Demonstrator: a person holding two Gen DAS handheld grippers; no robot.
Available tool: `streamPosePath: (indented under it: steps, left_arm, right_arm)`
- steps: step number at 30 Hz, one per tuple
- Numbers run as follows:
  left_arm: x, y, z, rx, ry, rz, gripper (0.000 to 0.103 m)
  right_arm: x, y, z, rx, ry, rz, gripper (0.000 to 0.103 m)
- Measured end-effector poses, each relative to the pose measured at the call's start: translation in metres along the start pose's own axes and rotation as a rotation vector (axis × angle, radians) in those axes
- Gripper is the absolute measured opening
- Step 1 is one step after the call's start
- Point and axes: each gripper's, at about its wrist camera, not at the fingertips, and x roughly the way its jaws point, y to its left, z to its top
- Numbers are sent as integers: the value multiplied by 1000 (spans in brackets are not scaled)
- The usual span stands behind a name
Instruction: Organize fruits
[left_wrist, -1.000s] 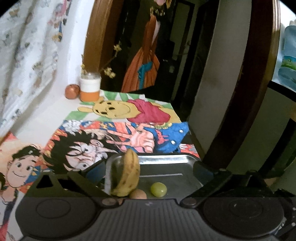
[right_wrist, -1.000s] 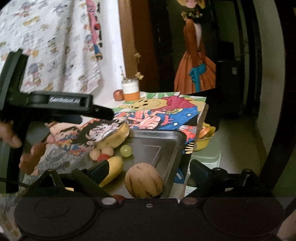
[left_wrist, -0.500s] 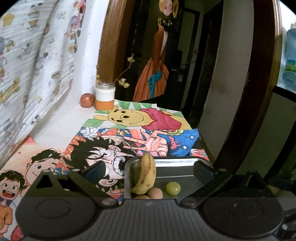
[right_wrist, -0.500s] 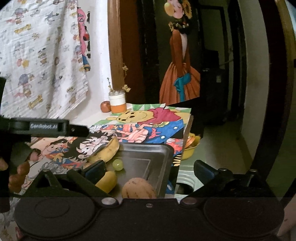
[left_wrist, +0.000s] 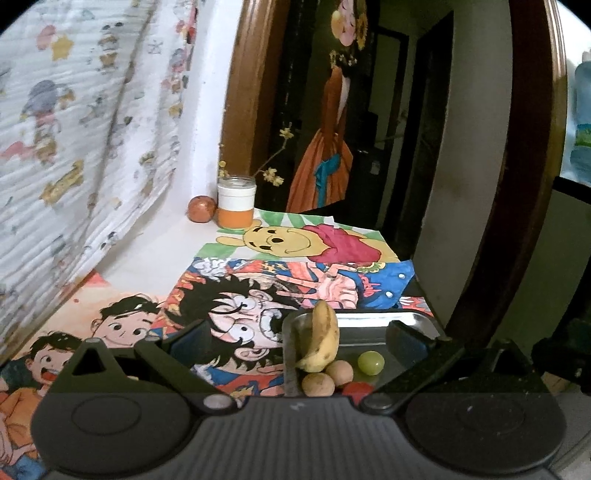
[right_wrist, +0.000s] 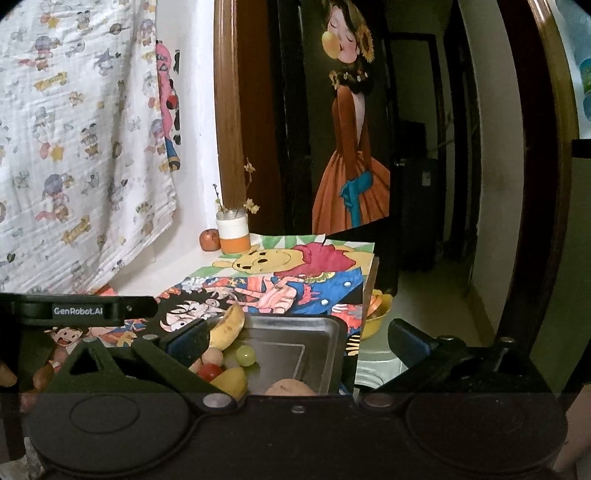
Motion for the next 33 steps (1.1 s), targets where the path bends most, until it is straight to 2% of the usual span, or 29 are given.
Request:
streamPosePath:
  steps: [15,33]
  left_arm:
    - [-45,14,-14,-20,-57,22,103]
    - [-97,41,-61,7,-65,55,103]
  right_arm:
    - [-31,22,-1,-11,-61,7,102]
    - [-72,64,-49,-7,-57,50,102]
